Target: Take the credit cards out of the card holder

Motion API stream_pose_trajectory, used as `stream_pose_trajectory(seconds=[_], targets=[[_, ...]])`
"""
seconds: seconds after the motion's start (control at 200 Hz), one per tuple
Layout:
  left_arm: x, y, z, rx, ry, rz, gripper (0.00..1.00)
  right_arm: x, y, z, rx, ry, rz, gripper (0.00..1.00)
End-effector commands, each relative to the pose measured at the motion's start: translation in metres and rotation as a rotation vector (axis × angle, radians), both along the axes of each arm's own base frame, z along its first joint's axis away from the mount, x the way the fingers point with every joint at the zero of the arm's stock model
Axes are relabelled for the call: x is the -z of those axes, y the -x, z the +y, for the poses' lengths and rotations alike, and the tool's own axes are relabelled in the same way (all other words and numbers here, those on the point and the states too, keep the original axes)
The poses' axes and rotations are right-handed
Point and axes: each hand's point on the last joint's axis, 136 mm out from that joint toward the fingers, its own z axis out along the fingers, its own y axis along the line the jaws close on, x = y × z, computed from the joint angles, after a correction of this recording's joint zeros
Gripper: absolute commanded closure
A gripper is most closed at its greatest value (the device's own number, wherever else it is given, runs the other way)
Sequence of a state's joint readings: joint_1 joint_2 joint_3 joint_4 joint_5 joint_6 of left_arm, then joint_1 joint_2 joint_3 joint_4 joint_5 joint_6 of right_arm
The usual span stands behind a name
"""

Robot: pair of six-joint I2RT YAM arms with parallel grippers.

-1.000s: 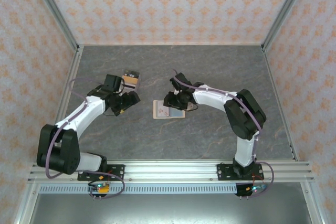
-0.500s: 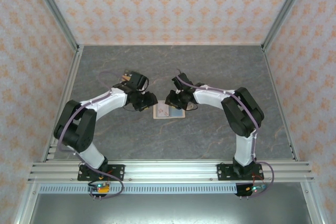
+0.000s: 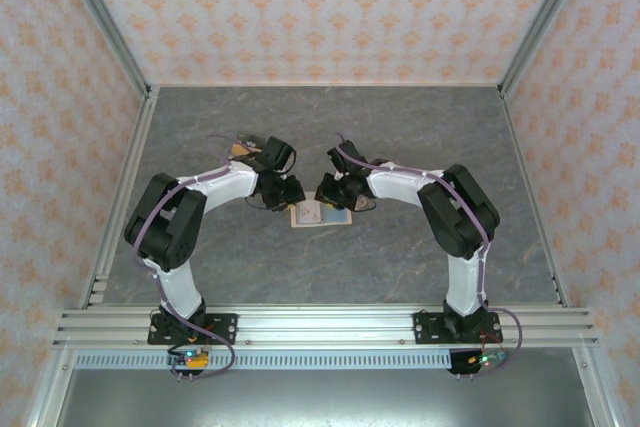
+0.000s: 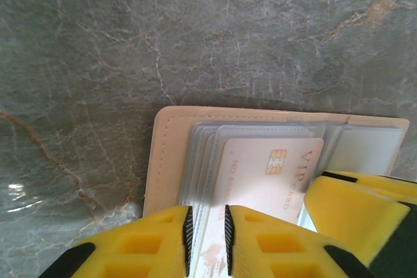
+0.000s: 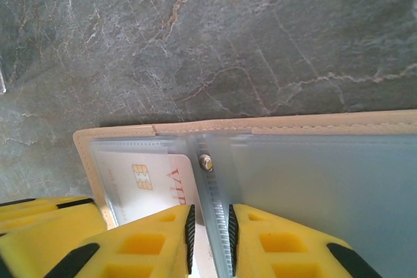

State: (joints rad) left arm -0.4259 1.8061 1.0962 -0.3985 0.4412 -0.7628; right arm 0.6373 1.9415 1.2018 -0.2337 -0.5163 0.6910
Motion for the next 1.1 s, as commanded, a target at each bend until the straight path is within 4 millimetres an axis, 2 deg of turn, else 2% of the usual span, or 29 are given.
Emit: stream_pose_trajectory(seconds=[0.0, 0.41, 0.791, 1.096], targets=[[0.004, -0.002, -0.002, -0.010, -0.003, 0.008, 0.80, 0.009, 0.002, 0.000, -0.015, -0.001, 0.016, 0.77], [0.022, 0.006, 0.003, -0.005, -0.036, 0.048, 0.85, 0.000, 0.003, 0.006, -0.059, -0.036, -0.008, 0.80], [0.024, 0.009, 0.005, 0.005, -0.044, 0.051, 0.85, 0.009, 0.004, 0.003, -0.062, -0.011, 0.007, 0.80], [0.028, 0.011, 0.004, 0.011, -0.037, 0.062, 0.85, 0.001, 0.006, 0.013, -0.098, -0.072, -0.009, 0.85]])
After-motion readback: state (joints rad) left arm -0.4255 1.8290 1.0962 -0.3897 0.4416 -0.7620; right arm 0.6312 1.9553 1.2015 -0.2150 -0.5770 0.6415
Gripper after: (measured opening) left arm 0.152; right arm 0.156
